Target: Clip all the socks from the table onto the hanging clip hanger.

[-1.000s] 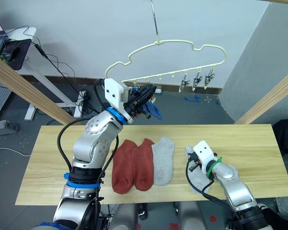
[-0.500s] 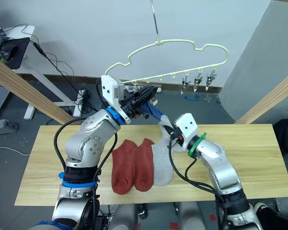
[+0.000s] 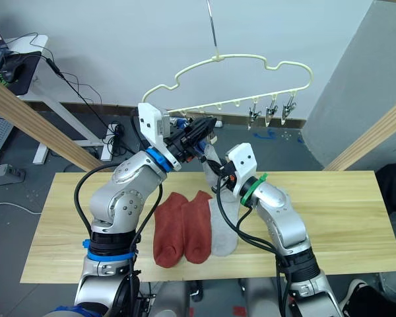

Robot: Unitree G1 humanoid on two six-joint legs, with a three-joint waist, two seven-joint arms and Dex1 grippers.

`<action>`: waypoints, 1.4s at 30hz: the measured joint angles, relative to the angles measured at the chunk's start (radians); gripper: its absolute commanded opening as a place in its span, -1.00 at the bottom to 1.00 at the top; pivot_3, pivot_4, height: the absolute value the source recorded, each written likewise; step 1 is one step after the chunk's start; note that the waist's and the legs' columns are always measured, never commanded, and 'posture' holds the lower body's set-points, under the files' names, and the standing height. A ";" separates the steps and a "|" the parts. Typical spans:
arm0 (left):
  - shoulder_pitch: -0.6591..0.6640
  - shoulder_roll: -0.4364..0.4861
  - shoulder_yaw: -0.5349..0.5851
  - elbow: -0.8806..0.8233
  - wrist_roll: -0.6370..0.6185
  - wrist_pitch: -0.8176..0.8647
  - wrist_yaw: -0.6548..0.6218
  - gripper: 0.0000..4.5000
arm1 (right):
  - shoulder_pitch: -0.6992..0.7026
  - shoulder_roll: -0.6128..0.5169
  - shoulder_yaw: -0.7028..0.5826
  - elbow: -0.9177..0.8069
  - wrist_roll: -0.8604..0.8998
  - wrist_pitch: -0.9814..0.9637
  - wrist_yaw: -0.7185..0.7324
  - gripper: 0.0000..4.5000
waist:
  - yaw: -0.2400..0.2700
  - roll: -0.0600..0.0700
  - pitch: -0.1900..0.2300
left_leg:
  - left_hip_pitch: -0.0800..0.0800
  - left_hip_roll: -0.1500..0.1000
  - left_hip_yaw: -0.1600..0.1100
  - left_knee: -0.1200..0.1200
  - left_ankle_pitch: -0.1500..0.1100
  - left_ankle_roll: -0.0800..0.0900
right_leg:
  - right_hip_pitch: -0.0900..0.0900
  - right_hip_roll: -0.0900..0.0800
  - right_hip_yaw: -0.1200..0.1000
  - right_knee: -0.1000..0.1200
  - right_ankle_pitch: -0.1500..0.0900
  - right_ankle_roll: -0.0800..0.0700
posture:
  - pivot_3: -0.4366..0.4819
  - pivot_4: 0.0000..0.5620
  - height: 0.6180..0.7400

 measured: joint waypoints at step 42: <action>0.119 0.155 -0.050 -0.061 0.041 -0.056 -0.100 0.22 | 0.025 -0.145 0.038 -0.068 -0.025 0.081 0.007 -0.03 | 0.002 0.001 0.001 | -0.001 0.000 0.000 -0.002 0.000 0.000 | -0.001 0.000 0.000 -0.001 0.000 0.000 | -0.30 0.35 1.00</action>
